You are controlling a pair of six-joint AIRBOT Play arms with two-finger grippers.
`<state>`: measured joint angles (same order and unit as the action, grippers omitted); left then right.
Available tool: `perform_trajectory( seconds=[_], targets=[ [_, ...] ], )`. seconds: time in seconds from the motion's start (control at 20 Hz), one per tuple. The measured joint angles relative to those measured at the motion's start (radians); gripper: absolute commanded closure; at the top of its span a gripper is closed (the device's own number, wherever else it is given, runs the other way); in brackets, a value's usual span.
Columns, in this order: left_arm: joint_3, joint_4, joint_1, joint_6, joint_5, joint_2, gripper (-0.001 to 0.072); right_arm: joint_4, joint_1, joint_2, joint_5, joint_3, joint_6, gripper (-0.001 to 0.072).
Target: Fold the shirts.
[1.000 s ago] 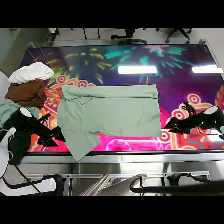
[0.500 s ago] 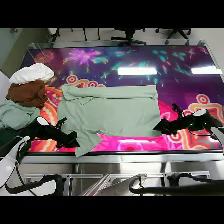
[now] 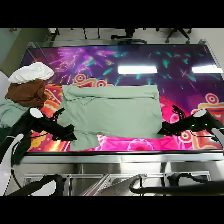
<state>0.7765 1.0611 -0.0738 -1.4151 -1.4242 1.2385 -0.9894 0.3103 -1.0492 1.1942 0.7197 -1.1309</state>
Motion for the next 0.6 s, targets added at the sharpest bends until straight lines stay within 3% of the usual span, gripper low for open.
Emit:
perform_trajectory(
  seconds=[0.25, 0.45, 0.6],
  targets=[
    [-0.053, 0.072, 0.001, -0.044, -0.079, -0.178, 0.0694, -0.106, 0.05, 0.107, 0.069, 0.007, -0.09, 0.0695],
    [0.034, 0.045, 0.001, -0.045, -0.034, -0.244, 0.0694, 0.0, 0.061, 0.155, 0.079, 0.093, -0.045, 0.0695],
    [0.211, -0.004, 0.002, -0.034, 0.018, -0.173, 0.0693, 0.095, 0.062, 0.13, 0.029, 0.207, 0.011, 0.0694]
  ],
)
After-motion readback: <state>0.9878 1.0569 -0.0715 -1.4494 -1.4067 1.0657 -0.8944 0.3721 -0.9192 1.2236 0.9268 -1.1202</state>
